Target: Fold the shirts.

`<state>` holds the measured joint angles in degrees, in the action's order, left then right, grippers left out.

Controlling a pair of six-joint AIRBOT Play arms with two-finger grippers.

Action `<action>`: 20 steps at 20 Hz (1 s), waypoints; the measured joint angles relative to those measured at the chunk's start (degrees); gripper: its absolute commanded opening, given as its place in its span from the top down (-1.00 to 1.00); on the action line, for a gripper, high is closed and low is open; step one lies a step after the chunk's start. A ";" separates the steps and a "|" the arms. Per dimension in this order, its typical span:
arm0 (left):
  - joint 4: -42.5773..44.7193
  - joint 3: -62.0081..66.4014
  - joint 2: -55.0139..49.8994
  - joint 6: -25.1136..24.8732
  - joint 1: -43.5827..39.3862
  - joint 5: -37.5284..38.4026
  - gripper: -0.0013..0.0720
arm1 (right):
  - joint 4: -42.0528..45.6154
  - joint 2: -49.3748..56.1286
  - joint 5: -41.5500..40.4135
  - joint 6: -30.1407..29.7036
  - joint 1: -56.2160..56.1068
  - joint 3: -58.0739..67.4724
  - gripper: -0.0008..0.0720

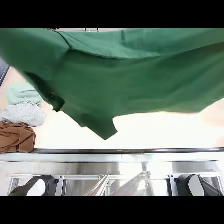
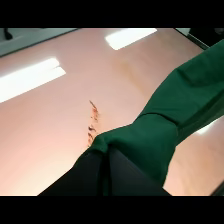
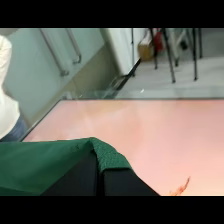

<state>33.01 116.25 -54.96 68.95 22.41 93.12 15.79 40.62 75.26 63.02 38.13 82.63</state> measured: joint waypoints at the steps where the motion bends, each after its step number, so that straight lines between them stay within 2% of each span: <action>1: 0.00 0.22 2.54 0.52 1.53 -1.22 0.89 | 0.76 -1.20 -0.94 0.31 0.02 1.01 0.94; 4: -0.31 4.61 5.11 1.62 6.82 -3.63 0.88 | 3.80 -3.21 -2.38 3.21 0.07 4.09 0.94; 7: -3.72 9.97 0.48 3.52 8.87 -3.10 0.89 | 6.82 -2.69 -2.03 6.73 0.04 5.05 0.94; 10: -3.91 9.66 -7.17 4.22 4.20 -2.08 0.88 | 9.51 0.59 -1.92 9.29 -1.27 1.84 0.94; 13: 2.82 1.55 -15.82 2.67 -2.82 -1.57 0.88 | 12.35 7.50 -4.66 9.88 -6.27 -6.93 0.94; 17: 11.23 -6.10 -31.15 -0.44 -9.22 -2.91 0.89 | 13.84 23.26 -13.94 6.45 -13.25 -16.31 0.94; 20: 13.90 -4.44 -42.69 -1.53 -11.52 -5.20 0.89 | 6.34 37.73 -19.15 -1.25 -15.41 -17.27 0.94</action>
<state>46.92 111.81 -97.65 67.42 10.90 87.92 22.13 78.35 56.12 61.78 22.72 65.36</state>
